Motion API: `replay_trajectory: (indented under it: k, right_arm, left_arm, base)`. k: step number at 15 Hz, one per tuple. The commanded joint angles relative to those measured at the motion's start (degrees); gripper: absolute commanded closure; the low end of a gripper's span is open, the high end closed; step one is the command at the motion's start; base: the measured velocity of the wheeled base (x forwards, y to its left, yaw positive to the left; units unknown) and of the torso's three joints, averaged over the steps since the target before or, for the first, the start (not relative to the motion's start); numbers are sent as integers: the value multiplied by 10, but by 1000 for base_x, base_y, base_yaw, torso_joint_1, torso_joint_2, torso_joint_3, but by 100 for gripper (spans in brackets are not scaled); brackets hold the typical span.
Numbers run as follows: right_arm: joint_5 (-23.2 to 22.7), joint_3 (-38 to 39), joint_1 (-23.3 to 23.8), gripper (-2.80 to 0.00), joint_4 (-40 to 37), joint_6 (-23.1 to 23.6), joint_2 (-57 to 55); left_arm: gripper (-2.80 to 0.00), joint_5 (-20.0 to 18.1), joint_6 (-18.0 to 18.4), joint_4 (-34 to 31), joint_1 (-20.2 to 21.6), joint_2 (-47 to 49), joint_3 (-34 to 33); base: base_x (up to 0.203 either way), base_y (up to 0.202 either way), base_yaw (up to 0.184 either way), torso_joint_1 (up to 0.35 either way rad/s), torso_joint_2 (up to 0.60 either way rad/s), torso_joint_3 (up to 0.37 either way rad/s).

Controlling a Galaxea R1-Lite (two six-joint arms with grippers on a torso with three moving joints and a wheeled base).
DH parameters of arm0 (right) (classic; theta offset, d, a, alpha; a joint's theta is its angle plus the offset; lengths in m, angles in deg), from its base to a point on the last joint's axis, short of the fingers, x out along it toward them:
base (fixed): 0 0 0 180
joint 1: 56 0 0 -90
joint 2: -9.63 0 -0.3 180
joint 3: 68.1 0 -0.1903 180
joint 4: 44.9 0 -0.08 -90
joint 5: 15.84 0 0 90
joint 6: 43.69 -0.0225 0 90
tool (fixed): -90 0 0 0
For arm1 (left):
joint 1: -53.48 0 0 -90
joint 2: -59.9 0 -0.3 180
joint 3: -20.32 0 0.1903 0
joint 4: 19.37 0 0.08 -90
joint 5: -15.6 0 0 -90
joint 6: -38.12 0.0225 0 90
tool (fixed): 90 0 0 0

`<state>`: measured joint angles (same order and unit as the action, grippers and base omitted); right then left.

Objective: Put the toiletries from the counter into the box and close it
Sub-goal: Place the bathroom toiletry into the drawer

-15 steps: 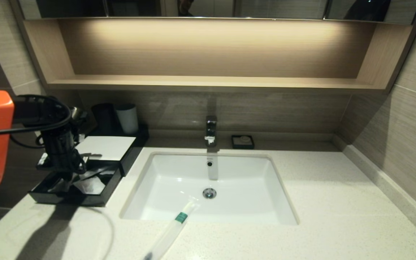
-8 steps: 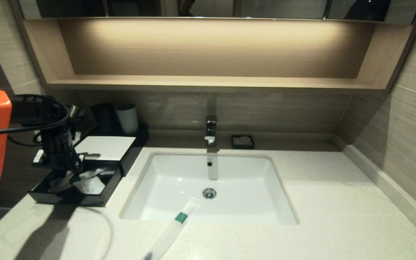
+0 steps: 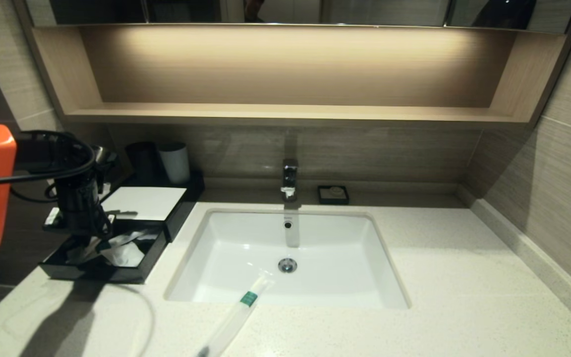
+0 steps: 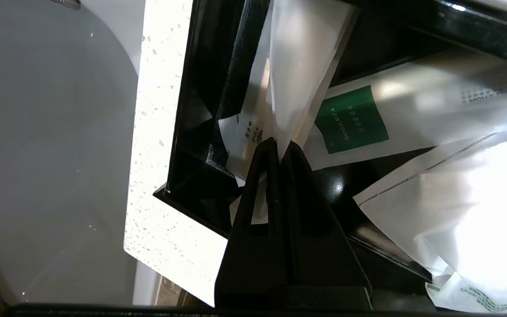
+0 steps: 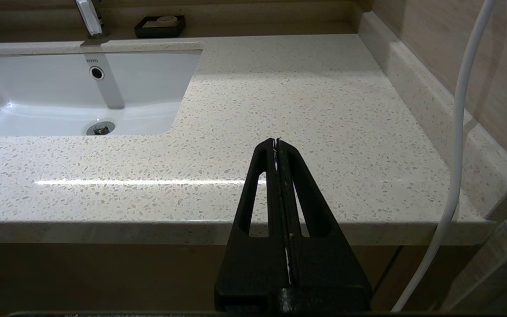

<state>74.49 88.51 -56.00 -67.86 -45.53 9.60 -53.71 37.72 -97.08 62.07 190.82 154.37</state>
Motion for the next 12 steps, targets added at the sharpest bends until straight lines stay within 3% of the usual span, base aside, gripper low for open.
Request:
replay_trajectory:
  k: [1, 2, 3, 12]
  right_arm:
    - [0, 0, 0, 0, 0, 0, -1]
    - [0, 0, 0, 0, 0, 0, -1]
    - [0, -1, 0, 0, 0, 0, -1]
    - [0, 0, 0, 0, 0, 0, -1]
  left_arm:
    - [0, 1, 0, -3, 0, -2, -2]
    - [0, 1, 0, -2, 0, -3, -5]
    - [-280, 1, -1, -1, 0, -3, -5]
    - [-280, -6, -2, -2, -8, -38, -5]
  base:
    - [0, 0, 0, 0, 0, 0]
    - [0, 0, 0, 0, 0, 0]
    - [0, 0, 0, 0, 0, 0]
    - [0, 0, 0, 0, 0, 0]
